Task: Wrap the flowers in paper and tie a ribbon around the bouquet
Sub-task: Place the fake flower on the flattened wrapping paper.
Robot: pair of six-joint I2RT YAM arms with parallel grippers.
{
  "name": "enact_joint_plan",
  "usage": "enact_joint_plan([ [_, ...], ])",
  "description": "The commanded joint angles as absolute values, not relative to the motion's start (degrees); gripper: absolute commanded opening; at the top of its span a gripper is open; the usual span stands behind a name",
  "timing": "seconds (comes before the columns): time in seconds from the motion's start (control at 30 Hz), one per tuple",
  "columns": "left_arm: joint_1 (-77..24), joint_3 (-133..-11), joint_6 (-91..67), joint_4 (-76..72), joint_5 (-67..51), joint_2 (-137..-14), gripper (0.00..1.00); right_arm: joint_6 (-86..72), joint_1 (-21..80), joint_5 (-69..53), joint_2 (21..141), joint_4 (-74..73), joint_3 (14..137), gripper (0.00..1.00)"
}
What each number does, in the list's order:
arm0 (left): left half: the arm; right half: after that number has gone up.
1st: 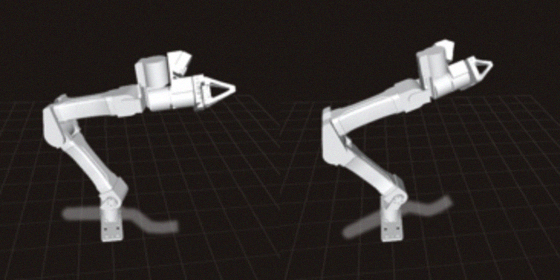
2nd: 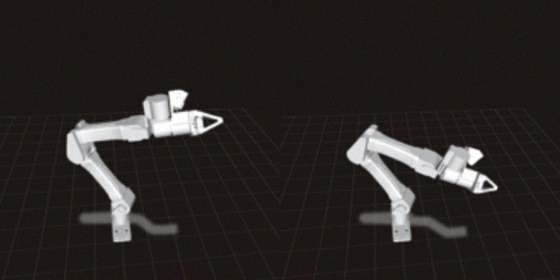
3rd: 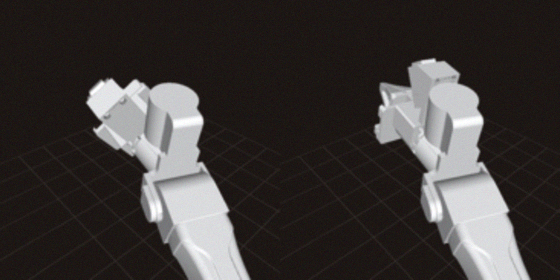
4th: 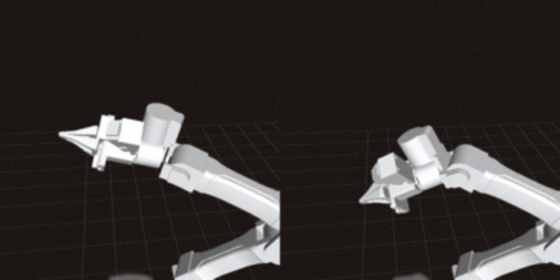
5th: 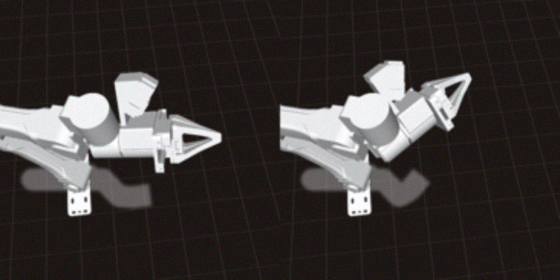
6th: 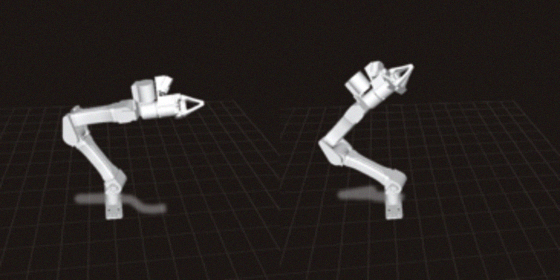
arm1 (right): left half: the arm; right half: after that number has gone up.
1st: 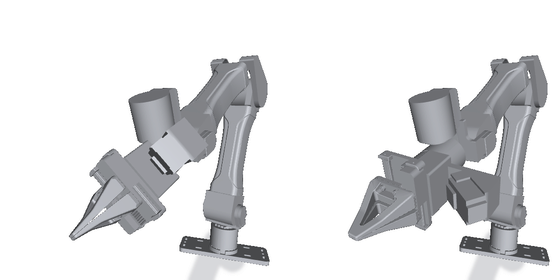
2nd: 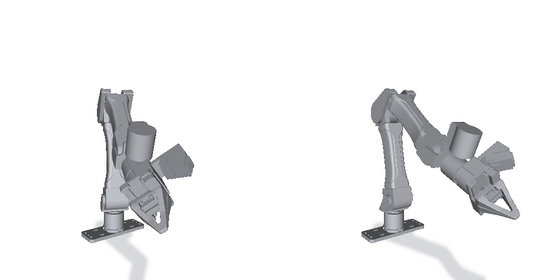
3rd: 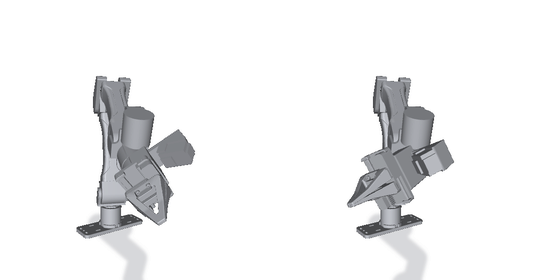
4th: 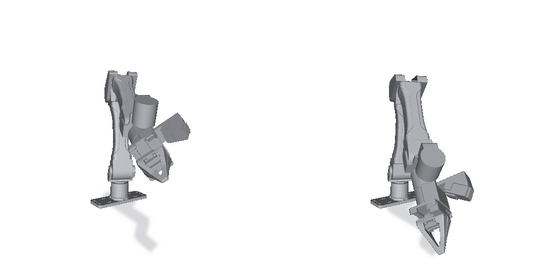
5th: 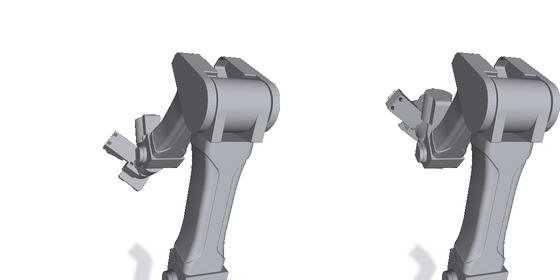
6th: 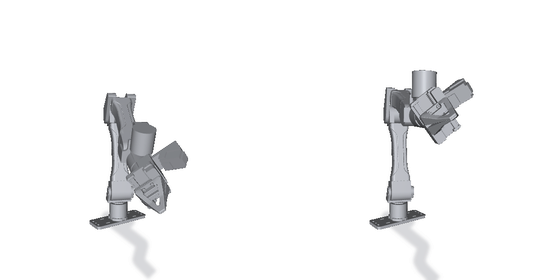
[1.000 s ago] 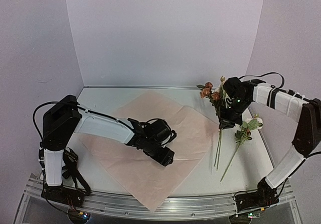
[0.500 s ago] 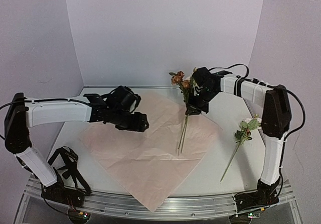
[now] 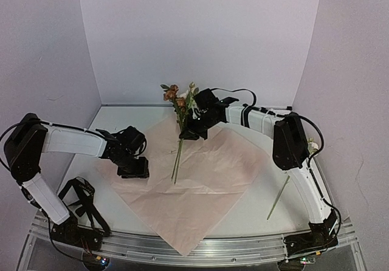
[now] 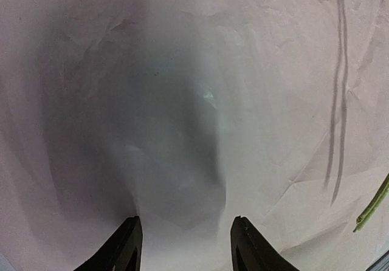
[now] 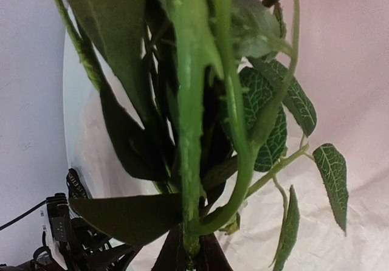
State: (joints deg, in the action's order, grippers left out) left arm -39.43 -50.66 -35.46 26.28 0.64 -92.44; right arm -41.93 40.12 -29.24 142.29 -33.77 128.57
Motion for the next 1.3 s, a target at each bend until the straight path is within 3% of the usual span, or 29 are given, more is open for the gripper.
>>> enact_joint_plan([
  [0.0, -38.8, -50.0, -33.9, 23.1, 0.3, -94.0, 0.51, -44.9, 39.9, -33.3, 147.5, -28.6, 135.4, 0.00],
  [0.57, -37.4, -48.7, -32.2, 22.1, 0.2, -96.1, 0.49, -40.9, 40.6, -36.2, 146.1, -37.4, 131.9, 0.00],
  [0.73, -37.3, -48.5, -32.1, 22.0, 0.2, -95.9, 0.49, -40.6, 40.6, -34.8, 145.8, -39.3, 131.9, 0.14],
  [0.83, -37.4, -48.2, -32.1, 22.0, -1.7, -95.7, 0.49, -40.2, 40.6, -33.2, 144.7, -40.9, 132.1, 0.34],
  [1.0, -37.4, -48.0, -32.2, 22.1, -2.1, -94.9, 0.49, -39.3, 40.5, -29.4, 140.5, -47.7, 131.0, 0.56],
  [1.27, -37.4, -47.7, -32.2, 22.1, -3.2, -92.8, 0.50, -38.0, 40.3, -14.2, 121.1, -54.7, 110.7, 0.67],
])
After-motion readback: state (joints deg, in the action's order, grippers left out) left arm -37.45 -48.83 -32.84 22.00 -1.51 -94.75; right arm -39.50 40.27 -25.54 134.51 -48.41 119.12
